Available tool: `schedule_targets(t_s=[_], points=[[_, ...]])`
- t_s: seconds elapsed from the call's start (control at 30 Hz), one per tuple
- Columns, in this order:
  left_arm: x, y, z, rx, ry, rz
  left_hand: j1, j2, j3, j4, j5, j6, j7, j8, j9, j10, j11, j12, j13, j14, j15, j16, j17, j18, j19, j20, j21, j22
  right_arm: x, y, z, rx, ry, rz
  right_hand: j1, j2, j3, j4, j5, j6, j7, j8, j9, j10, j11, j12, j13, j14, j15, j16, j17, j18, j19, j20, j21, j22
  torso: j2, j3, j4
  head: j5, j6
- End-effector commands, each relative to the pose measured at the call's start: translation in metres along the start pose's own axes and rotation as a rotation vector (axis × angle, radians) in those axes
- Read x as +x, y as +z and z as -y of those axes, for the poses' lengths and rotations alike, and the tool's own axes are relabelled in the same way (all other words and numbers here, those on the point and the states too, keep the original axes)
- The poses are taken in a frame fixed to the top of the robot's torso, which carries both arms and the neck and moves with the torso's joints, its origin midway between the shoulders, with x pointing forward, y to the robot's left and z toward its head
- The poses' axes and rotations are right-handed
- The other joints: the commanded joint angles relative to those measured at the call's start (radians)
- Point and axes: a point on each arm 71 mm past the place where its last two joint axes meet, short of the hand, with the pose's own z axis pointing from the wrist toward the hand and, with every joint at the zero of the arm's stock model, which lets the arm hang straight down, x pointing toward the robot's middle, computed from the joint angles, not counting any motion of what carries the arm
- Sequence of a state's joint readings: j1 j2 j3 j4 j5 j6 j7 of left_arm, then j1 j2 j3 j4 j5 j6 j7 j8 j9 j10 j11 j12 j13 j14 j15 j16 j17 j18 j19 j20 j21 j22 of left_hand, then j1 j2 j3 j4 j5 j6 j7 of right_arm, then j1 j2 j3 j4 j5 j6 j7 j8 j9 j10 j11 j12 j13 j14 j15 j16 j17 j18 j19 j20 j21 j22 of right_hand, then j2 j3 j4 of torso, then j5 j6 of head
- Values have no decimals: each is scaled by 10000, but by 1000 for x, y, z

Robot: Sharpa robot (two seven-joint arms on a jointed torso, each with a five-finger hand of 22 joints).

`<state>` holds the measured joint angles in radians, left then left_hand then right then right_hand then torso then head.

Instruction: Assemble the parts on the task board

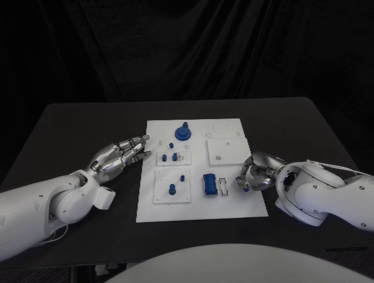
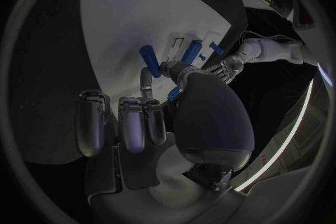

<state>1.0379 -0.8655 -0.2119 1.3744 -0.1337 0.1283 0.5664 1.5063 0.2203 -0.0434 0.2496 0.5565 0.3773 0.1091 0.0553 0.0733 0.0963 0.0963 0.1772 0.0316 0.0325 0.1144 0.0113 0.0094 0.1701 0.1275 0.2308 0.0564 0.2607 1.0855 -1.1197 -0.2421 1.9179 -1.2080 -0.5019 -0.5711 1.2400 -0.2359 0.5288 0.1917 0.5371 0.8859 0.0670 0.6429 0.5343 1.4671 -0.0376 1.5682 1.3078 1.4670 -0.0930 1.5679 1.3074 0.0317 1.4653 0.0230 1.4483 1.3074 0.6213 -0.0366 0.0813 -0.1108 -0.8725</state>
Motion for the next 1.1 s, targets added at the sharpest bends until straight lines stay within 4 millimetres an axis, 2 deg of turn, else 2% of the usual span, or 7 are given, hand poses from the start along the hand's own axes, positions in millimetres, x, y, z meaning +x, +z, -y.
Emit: schedule_targets(t_s=[0.03,0.2,0.67,0.97,1.1], points=[[2,1,0,122,-126,-106,97,2,64,15,30,-24,30,28,4,-2,39,12,10,-4,58,27,11,100,52,16,64,-9,0,0,0,421,2619,77,-117,11,149,-48,20,381,-437,-48,56,1037,-63,26,2630,1021,-70,-11,2557,20,424,-89,-29,2187,-3,-9,23,-18,-1],[2,1,0,126,-122,-100,97,3,68,15,27,-24,30,28,4,-2,40,14,11,-6,57,26,10,100,47,16,62,-18,1,2,-2,470,3059,95,-176,26,154,-17,7,378,-444,-43,94,1037,-71,26,2630,1022,-77,-9,2562,23,418,-96,-44,2182,9,-6,1,16,-1],[3,1,0,135,-131,-116,97,4,78,17,18,-27,31,27,4,-4,40,12,10,-9,54,24,9,100,43,16,60,-27,8,9,-9,508,3225,-12,-326,62,127,66,-68,309,-434,-67,174,1037,-66,26,2630,1013,-82,-29,2522,53,358,-107,-165,2140,7,-7,3,46,-1],[3,1,0,127,-132,-119,97,6,92,18,13,-28,31,27,4,-7,41,10,10,-9,52,25,10,100,41,15,58,-33,19,8,-8,720,3161,-405,-389,72,85,90,-70,268,-423,-87,207,1037,-58,26,2630,1007,-77,-44,2495,73,319,-106,-245,2112,9,-2,-5,55,-1],[3,1,0,119,-137,-126,96,6,94,19,10,-30,31,27,4,-5,41,15,11,-5,52,26,11,100,42,14,59,-31,24,7,-7,755,3155,-543,-458,97,14,115,-70,229,-407,-105,246,1037,-45,26,2630,1006,-67,-46,2491,82,300,-102,-284,2099,8,-2,11,55,-1]])
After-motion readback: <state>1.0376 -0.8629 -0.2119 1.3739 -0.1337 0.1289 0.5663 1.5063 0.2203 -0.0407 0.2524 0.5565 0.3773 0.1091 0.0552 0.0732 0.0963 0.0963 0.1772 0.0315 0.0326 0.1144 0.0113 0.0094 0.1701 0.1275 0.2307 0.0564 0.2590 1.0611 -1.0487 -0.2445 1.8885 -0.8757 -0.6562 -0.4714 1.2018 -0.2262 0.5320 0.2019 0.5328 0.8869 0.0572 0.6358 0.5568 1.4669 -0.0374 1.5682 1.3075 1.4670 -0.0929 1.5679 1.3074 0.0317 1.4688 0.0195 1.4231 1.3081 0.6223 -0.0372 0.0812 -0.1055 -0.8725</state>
